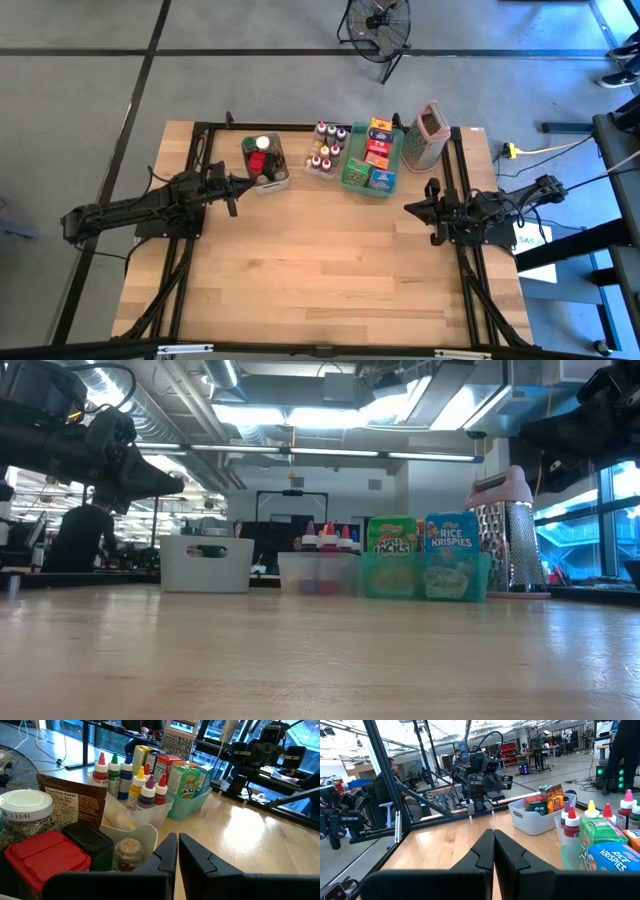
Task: Pick & Place Kitchen Items
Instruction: Return to Home Position
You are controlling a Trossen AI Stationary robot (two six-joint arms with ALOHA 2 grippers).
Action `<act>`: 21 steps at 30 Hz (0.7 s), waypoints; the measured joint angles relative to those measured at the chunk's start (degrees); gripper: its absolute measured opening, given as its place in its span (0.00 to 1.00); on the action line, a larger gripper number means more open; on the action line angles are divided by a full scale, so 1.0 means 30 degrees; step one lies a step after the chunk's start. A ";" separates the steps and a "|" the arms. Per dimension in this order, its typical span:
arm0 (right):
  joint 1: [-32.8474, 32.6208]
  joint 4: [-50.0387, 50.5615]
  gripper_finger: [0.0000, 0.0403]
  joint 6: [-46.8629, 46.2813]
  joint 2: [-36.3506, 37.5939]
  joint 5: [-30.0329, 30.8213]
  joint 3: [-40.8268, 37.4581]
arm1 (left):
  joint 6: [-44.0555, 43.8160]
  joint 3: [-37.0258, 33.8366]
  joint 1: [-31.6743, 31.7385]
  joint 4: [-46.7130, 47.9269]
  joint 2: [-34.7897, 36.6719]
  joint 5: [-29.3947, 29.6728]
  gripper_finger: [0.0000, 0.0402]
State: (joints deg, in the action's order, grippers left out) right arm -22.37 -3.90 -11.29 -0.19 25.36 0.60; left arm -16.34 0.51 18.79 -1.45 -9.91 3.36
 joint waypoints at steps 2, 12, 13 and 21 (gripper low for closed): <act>0.0000 -0.0001 0.02 0.0000 0.0000 0.0000 0.0000 | 0.0000 0.0000 0.0000 0.0000 0.0000 0.0000 0.03; 0.0000 0.0000 0.02 0.0000 0.0000 0.0000 0.0000 | 0.0003 0.0000 0.0002 0.0000 0.0002 -0.0003 0.02; 0.0000 0.0000 0.02 0.0000 0.0000 0.0000 0.0000 | 0.0000 0.0000 0.0001 0.0000 0.0007 0.0000 0.02; 0.0000 -0.0002 0.02 0.0000 0.0000 0.0005 0.0000 | 0.0000 0.0000 0.0003 0.0000 0.0004 0.0000 0.03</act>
State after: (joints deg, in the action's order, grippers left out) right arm -22.37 -3.91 -11.29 -0.19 25.38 0.60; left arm -16.34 0.51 18.79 -1.45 -9.90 3.36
